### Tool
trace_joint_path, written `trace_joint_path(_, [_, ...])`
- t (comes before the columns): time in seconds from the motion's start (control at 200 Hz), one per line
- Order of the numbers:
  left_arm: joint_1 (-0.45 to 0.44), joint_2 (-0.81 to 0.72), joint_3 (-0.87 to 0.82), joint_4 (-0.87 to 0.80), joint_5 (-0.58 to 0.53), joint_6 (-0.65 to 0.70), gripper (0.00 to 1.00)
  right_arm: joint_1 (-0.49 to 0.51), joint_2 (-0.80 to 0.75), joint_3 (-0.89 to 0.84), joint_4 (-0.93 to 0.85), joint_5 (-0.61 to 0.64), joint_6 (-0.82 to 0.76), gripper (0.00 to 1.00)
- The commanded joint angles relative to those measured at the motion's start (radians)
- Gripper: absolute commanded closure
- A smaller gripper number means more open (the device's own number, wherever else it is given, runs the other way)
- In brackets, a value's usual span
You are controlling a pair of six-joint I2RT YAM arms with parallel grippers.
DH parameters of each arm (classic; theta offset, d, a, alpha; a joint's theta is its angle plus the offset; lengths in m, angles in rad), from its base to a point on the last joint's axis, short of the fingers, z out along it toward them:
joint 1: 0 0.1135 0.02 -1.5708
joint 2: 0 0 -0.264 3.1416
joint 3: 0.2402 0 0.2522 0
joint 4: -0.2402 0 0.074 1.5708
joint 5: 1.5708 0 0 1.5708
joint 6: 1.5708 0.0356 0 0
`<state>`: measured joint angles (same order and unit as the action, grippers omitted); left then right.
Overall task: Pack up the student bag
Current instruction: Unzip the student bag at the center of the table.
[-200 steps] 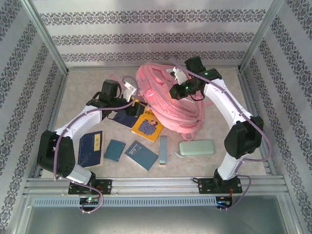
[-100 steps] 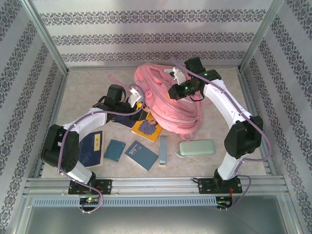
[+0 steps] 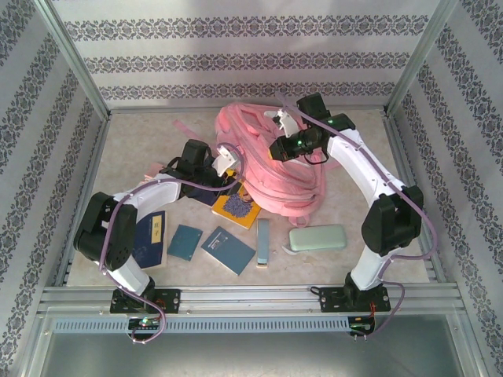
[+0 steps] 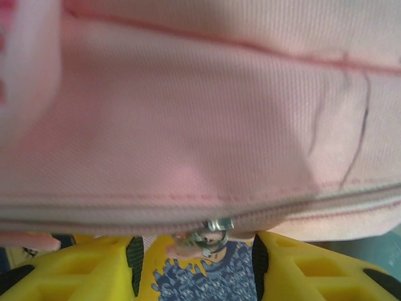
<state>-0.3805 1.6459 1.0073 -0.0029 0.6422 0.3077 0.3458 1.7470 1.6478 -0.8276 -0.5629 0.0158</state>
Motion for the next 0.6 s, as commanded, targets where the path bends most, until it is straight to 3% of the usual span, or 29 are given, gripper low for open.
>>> trace_joint_path(0.0, [-0.016,0.021,0.021,0.078,-0.019,0.027,0.53,0.023,-0.054,0.008,0.091,-0.103,-0.004,1.00])
trace_joint_path(0.37, [-0.025,0.068,0.030,0.039,-0.046,0.050,0.95,0.028,-0.050,-0.004,0.122,-0.057,0.035,1.00])
trace_joint_path(0.445, [-0.025,0.060,0.030,0.028,-0.047,0.044,1.00,0.028,-0.048,-0.009,0.138,-0.034,0.056,1.00])
trace_joint_path(0.595, [-0.030,0.025,0.023,0.007,-0.042,0.020,1.00,0.044,-0.036,-0.019,0.183,0.046,0.132,1.00])
